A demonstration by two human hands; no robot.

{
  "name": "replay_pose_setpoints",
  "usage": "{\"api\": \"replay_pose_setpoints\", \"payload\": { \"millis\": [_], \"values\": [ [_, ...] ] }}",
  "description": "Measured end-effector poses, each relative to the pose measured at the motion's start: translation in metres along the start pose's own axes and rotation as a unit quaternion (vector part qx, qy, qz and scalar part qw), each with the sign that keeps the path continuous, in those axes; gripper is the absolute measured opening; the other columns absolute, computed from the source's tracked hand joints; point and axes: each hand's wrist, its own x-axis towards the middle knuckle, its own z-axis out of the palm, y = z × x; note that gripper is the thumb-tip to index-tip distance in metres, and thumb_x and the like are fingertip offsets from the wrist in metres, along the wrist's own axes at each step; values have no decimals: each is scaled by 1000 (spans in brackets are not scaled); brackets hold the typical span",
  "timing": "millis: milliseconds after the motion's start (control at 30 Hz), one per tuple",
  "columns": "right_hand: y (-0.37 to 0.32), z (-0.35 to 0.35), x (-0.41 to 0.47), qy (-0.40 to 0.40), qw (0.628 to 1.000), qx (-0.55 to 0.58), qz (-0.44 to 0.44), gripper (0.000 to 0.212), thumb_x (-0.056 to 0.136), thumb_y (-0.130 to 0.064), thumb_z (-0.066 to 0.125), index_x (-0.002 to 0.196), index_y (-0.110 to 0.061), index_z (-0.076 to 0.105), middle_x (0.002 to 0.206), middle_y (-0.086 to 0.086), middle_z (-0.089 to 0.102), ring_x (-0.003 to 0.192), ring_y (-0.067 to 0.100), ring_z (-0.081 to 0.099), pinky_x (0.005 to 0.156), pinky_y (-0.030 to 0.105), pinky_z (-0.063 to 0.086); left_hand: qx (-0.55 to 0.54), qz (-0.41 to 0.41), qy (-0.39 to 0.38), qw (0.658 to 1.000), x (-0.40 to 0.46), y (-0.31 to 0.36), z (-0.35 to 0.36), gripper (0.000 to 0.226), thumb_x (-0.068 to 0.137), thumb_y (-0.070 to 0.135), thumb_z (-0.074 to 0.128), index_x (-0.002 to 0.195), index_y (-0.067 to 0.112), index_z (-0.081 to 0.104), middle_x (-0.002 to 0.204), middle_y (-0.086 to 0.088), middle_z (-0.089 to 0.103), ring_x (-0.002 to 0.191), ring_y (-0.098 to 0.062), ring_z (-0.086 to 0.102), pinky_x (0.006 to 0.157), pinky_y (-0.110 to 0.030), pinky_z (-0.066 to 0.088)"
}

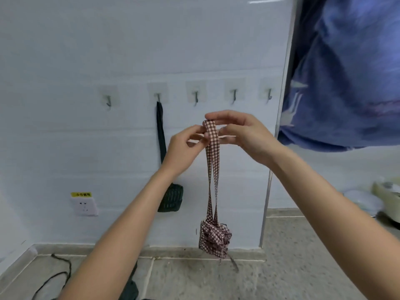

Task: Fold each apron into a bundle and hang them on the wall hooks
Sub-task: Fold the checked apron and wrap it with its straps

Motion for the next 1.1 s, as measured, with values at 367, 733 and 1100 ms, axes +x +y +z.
{"api": "replay_pose_setpoints", "payload": {
  "millis": [367,733,1100],
  "values": [
    [22,-4,64,181,934,-279,-128,44,86,7,47,117,-19,62,105,-9,65,92,1,64,83,16,50,-178,-88,-48,979,56,-35,-5,19,95,25,51,89,16,66,100,5,65,94,-6,60,84,-25,50],
    [39,-3,137,244,822,-475,-196,13,85,-15,58,96,-15,65,89,-2,68,76,16,63,70,41,52,-131,-79,95,984,107,-66,-17,12,90,24,60,82,15,57,62,4,61,55,-13,59,65,-30,52],
    [80,0,108,204,896,-381,-99,4,86,-21,62,86,-18,66,73,-7,67,66,8,65,68,29,54,48,-63,101,992,82,-96,-9,16,82,31,70,88,18,65,76,6,67,66,-5,63,67,-24,54]
  ]
}}
